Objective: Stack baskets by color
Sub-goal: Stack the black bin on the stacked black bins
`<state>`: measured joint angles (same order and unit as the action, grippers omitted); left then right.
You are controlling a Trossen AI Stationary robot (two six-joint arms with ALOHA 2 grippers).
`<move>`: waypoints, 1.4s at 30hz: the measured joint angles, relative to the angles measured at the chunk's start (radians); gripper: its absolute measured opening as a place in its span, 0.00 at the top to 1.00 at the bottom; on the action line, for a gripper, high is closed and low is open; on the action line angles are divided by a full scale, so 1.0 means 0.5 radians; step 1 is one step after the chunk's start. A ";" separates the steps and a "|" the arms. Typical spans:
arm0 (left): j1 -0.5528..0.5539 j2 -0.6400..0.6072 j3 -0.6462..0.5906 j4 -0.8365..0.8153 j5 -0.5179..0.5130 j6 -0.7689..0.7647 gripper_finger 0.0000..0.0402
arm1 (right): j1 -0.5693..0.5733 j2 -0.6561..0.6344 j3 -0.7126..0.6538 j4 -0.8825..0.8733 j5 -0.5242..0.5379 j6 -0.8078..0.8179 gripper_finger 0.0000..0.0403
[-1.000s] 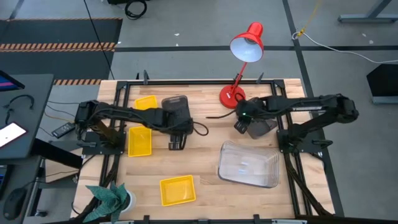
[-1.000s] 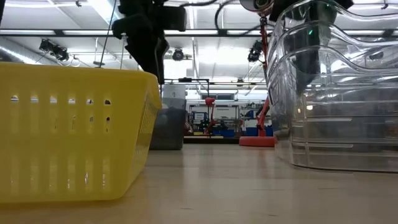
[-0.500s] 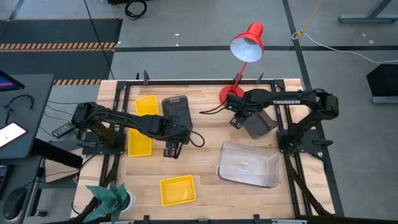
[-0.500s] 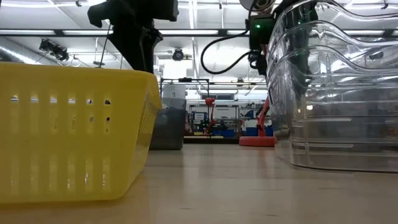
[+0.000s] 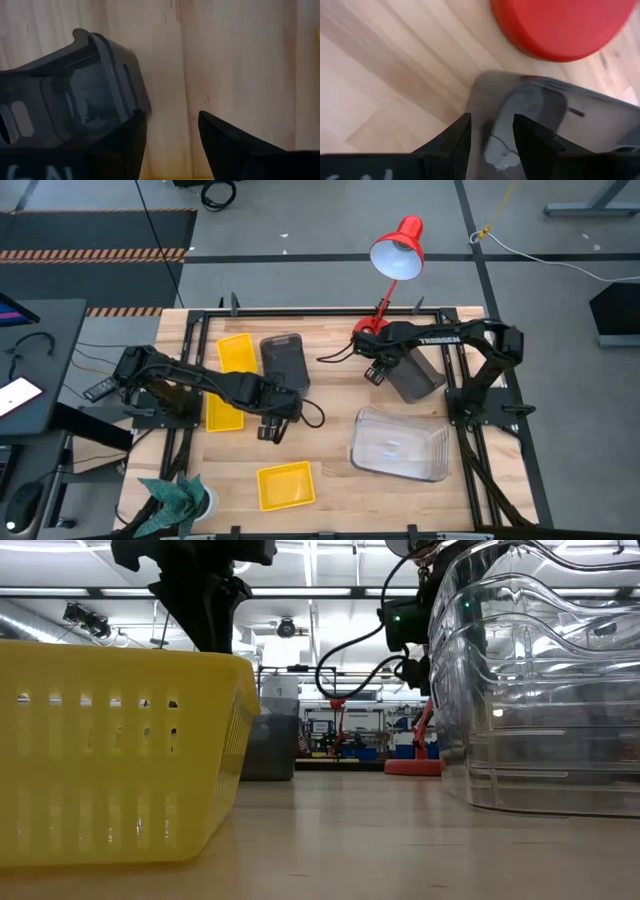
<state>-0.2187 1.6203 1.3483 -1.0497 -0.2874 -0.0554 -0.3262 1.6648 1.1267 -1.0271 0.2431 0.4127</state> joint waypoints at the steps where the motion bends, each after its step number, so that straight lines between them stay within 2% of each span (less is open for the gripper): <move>1: -0.007 0.000 0.000 -0.001 -0.001 -0.007 0.54 | 0.000 0.008 0.000 0.000 -0.012 -0.004 0.63; 8: -0.043 0.001 0.000 -0.060 -0.001 0.015 0.56 | -0.012 0.026 -0.002 0.026 -0.084 0.065 0.69; 13: -0.064 0.001 0.000 -0.084 -0.001 0.041 0.57 | -0.051 0.026 -0.001 0.110 -0.192 0.125 0.81; 16: -0.105 0.001 0.000 -0.074 -0.152 0.111 0.57 | -0.057 0.026 -0.001 0.169 -0.216 0.122 0.93; 18: -0.143 0.001 0.000 -0.040 -0.305 0.148 0.57 | -0.057 0.025 -0.001 0.218 -0.220 0.118 0.97; 22: -0.190 0.002 0.000 0.073 -0.437 0.201 0.56 | -0.067 0.004 -0.002 0.339 -0.248 0.145 0.97; 28: -0.198 0.002 0.000 0.227 -0.496 0.288 0.53 | -0.101 -0.086 -0.002 0.680 -0.424 0.270 0.98; 33: -0.198 0.002 0.000 0.266 -0.504 0.293 0.55 | -0.110 -0.093 -0.002 0.880 -0.523 0.350 0.99; 42: -0.227 0.002 0.000 0.237 -0.502 0.294 0.57 | -0.007 -0.093 -0.002 1.027 -0.464 0.446 0.99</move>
<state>-0.3321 1.6211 1.3483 -0.9314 -0.5383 0.0914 -0.3297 1.6180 1.1259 -0.5139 0.0113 0.6357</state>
